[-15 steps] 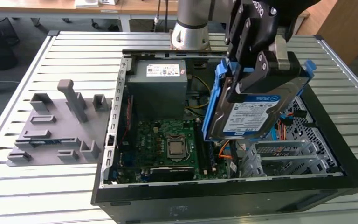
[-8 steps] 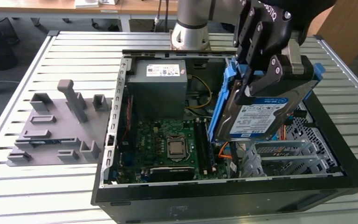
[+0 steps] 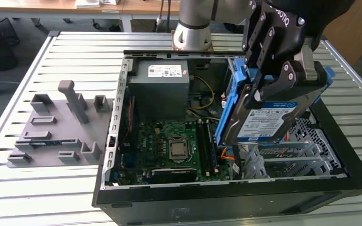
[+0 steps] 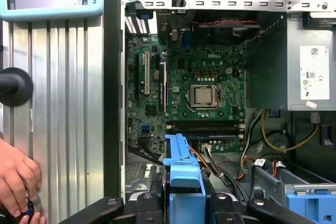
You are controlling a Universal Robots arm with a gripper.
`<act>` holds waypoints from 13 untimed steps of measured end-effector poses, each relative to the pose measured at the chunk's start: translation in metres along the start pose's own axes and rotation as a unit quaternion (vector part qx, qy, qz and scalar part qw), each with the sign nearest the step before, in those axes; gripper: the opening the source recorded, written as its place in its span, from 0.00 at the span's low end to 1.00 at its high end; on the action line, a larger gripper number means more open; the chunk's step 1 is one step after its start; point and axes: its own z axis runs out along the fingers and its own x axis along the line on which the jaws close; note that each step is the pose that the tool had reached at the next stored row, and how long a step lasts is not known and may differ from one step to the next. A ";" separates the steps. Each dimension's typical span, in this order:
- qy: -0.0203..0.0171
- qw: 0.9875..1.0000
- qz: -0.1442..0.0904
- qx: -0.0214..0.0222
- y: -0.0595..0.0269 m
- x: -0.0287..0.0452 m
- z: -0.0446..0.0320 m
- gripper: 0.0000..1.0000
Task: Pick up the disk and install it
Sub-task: 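Insert the disk into the insertion slot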
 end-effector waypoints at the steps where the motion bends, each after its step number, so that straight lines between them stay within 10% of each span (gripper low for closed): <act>1: 0.000 1.000 0.000 0.000 -0.0008 0.0004 0.0003 0.37; 13: 0.000 1.000 0.000 0.000 -0.0160 0.0028 0.0028 0.37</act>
